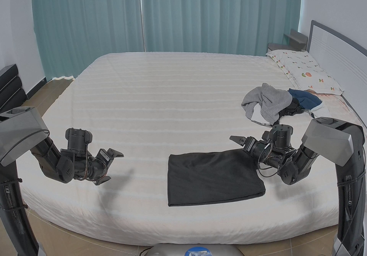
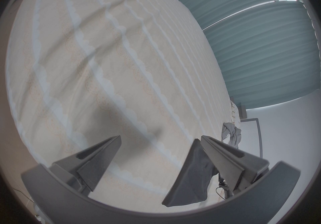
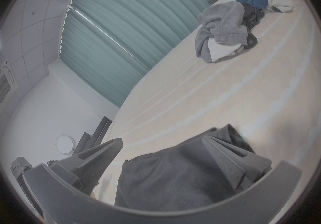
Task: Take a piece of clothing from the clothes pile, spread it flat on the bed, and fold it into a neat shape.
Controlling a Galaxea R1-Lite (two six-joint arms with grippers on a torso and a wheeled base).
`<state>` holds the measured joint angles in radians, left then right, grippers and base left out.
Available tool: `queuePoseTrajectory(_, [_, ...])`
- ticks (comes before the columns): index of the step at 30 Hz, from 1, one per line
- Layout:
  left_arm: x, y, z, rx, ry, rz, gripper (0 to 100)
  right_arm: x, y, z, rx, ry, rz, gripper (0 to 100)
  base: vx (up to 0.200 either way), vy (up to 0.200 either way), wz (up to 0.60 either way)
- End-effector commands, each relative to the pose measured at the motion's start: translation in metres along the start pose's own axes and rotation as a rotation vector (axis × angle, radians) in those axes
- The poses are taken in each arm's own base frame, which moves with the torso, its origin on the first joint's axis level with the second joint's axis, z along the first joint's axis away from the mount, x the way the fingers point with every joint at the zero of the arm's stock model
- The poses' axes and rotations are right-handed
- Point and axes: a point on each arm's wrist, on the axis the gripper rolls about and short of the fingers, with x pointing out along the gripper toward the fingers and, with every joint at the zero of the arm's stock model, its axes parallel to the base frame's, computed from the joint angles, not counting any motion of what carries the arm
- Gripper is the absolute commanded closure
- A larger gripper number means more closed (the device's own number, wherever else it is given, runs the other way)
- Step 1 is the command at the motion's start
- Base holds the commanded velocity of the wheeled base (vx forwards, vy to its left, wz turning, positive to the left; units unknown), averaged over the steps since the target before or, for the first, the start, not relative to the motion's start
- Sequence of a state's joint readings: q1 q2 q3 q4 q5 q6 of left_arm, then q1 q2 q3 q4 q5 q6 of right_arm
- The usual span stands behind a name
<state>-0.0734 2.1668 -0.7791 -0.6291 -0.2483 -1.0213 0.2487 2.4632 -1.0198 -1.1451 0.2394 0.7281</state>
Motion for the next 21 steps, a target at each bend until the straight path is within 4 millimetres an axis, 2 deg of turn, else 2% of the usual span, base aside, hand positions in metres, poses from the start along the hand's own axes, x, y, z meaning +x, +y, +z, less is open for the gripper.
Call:
queuePoseTrajectory(1, [0.001, 0.000, 0.000, 0.001, 0.001, 0.001, 0, 0.004, -0.011, -0.006, 0.005, -0.008, -0.014, 0, 0.000, 0.000, 0.00])
queuePoseTrajectory(7, [0.001, 0.001, 0.000, 0.001, 0.002, 0.002, 0, -0.001, -0.023, 0.006, 0.008, -0.036, -0.035, 0, 0.000, 0.000, 0.00])
queuePoseTrajectory(21, [0.002, 0.000, 0.000, 0.002, 0.002, 0.000, 0, -0.001, -0.037, 0.005, -0.007, -0.045, -0.055, 0, 0.000, 0.000, 0.00])
